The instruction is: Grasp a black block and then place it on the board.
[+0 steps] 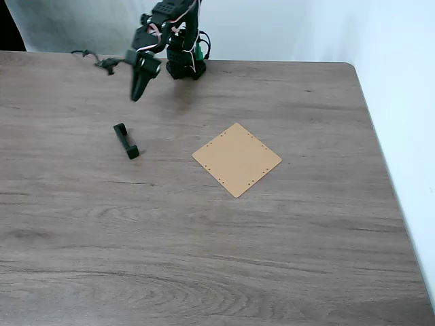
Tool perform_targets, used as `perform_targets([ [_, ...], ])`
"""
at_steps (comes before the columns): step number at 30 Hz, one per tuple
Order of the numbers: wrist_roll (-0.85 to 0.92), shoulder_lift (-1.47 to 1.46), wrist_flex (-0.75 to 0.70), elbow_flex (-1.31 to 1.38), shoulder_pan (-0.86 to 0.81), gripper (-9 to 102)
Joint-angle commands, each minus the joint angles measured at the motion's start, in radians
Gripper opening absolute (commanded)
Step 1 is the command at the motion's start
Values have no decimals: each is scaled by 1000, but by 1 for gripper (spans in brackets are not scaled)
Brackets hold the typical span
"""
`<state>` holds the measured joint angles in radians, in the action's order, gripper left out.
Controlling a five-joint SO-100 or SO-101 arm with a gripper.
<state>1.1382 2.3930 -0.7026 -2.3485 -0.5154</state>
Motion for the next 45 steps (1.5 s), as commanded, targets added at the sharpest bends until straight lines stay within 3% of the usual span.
perform_targets([
  [1,138,-63,8,138,-29,8],
  [10,390,-190,-3,216,-64,18],
  [33,1006,-497,-26,457,-129,24],
  [45,1192,-618,-9,568,-71,26],
])
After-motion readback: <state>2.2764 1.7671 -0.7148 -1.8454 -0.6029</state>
